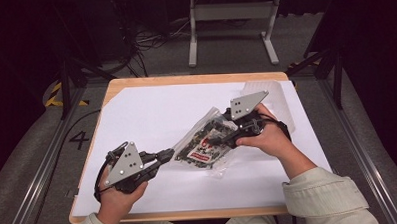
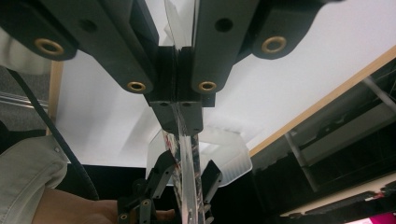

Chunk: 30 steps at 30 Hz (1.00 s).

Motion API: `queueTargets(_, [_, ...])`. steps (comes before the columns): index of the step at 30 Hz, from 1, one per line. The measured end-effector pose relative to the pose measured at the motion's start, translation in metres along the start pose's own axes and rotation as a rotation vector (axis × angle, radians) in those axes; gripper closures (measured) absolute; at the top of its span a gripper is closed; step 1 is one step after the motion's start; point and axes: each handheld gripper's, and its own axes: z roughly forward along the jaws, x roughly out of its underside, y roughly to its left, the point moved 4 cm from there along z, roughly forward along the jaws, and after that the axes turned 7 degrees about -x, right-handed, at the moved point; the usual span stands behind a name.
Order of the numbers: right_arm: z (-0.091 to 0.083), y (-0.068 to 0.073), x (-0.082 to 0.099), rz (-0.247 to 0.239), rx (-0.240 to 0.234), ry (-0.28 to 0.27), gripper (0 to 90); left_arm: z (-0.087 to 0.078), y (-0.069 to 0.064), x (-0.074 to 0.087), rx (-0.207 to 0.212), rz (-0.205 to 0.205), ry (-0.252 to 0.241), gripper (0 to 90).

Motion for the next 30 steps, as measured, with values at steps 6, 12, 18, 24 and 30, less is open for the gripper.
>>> queueTargets(6, [-0.006,0.007,-0.002,-0.011,-0.071,0.041,65.9,0.001,0.002,0.002,-0.006,-0.008,0.0,89.5])
queueTargets(12, [-0.009,0.017,-0.005,-0.012,-0.145,0.053,75.2,0.0,0.005,0.002,-0.02,-0.019,-0.009,89.1])
queueTargets(18, [-0.014,0.017,-0.007,-0.003,-0.142,0.035,75.5,0.001,0.008,0.0,-0.034,-0.036,-0.029,64.8])
queueTargets(24, [-0.021,0.017,-0.01,0.002,-0.132,0.004,75.5,-0.006,0.017,-0.003,-0.077,-0.074,-0.059,48.9])
queueTargets(30, [-0.032,0.018,-0.019,0.01,-0.072,-0.081,75.4,-0.011,0.027,0.002,-0.105,-0.124,-0.074,43.2])
